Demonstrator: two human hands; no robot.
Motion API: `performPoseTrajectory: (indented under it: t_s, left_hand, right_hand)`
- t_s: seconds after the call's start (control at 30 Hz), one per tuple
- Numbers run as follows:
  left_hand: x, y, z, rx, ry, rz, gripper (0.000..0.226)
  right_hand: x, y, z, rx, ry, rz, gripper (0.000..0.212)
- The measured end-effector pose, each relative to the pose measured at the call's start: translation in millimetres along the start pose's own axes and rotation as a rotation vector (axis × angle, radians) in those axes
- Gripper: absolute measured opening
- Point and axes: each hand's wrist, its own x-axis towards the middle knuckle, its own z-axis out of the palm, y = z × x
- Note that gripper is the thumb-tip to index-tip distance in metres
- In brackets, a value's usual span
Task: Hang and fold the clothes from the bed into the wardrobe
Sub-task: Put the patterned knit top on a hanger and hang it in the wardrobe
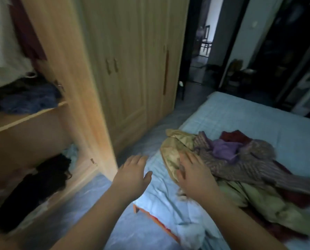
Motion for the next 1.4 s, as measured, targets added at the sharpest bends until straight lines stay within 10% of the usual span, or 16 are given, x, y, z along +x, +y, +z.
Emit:
performPoseTrajectory:
  t_s: [0.4,1.4]
  left_hand:
    - [84.0,252.5,142.2,-0.072,-0.208,0.222,0.061]
    - [365.9,292.2,360.6,-0.018,-0.559,0.140,0.055]
  right_hand:
    - [-104.6,263.9,-19.6,0.019,-0.074,0.352,0.075]
    - [89.2,406.5,109.9,0.305,-0.405,0.827,0.072]
